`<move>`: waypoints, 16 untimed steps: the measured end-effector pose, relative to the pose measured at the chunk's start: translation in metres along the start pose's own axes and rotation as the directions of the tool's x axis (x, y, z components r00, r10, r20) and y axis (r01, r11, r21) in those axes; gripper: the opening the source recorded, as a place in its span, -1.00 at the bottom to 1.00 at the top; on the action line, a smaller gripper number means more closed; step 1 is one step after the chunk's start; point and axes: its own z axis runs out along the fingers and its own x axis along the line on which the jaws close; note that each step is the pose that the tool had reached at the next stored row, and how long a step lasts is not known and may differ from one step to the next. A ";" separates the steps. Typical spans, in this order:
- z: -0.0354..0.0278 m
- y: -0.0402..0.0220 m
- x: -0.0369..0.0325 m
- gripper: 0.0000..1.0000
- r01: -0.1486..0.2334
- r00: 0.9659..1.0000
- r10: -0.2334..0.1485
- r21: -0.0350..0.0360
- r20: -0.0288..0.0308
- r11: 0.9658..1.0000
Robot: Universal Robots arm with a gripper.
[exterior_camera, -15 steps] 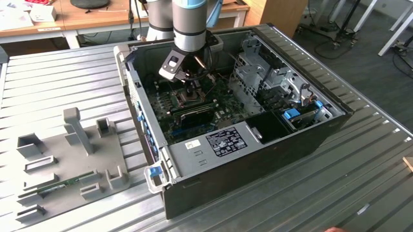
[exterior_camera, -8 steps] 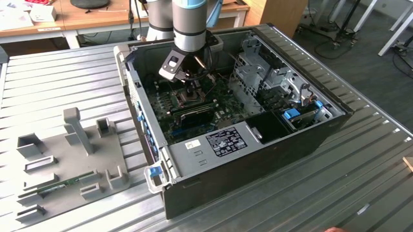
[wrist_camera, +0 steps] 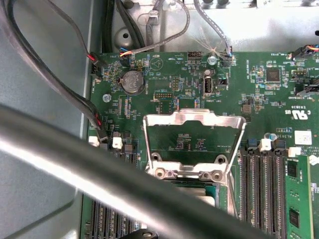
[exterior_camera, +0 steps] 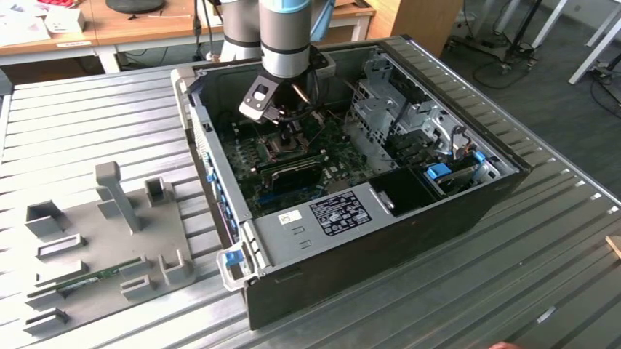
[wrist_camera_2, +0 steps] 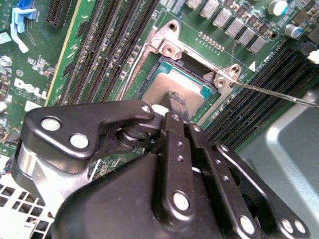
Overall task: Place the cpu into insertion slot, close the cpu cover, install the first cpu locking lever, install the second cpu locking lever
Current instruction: 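Place the cpu into insertion slot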
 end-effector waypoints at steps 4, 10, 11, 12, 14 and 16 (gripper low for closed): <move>-0.0029 0.0004 0.0004 -0.79 0.000 1.000 0.000 -0.001 -0.002 1.000; -0.0155 0.0010 0.0004 -0.79 0.000 1.000 0.000 0.000 0.000 1.000; -0.0173 0.0011 0.0005 -0.79 0.000 1.000 0.000 0.000 0.000 1.000; -0.0191 0.0012 0.0005 -0.79 0.000 1.000 0.000 0.000 0.000 1.000; -0.0221 0.0014 0.0006 -0.79 0.000 1.000 0.000 0.000 0.000 1.000; -0.0224 0.0014 0.0006 -0.79 0.000 1.000 0.000 0.000 0.000 1.000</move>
